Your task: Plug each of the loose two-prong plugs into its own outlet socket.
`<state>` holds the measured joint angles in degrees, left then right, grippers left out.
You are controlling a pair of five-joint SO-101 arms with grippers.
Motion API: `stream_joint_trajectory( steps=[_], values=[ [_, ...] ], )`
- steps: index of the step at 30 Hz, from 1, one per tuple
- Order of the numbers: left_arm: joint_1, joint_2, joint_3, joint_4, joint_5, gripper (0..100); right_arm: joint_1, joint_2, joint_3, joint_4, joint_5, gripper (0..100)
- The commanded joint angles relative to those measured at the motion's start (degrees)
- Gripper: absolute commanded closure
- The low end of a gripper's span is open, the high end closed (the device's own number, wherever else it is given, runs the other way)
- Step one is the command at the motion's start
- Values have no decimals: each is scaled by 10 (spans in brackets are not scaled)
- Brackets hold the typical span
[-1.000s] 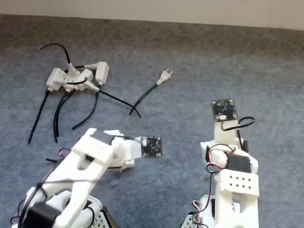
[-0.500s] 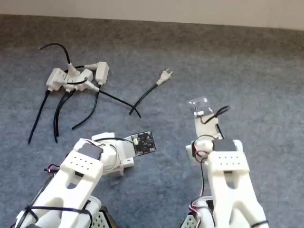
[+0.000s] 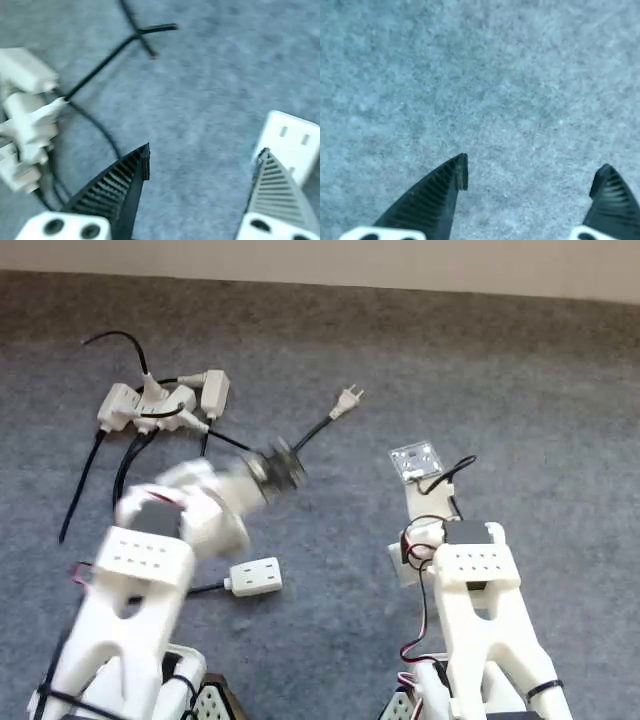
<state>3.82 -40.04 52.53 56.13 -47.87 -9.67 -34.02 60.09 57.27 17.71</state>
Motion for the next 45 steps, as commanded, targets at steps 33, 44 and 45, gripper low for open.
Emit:
stream_joint_trajectory(
  steps=[33, 44, 45],
  values=[
    [-429, 182, 83, -345, 168, 684, -227, 631, -761, -15, -269, 628],
    [-431, 181, 83, -345, 169, 684, -232, 782, -908, -28, -269, 702],
    [-432, 180, 83, -345, 169, 684, -231, 799, -912, -28, -269, 755]
  ],
)
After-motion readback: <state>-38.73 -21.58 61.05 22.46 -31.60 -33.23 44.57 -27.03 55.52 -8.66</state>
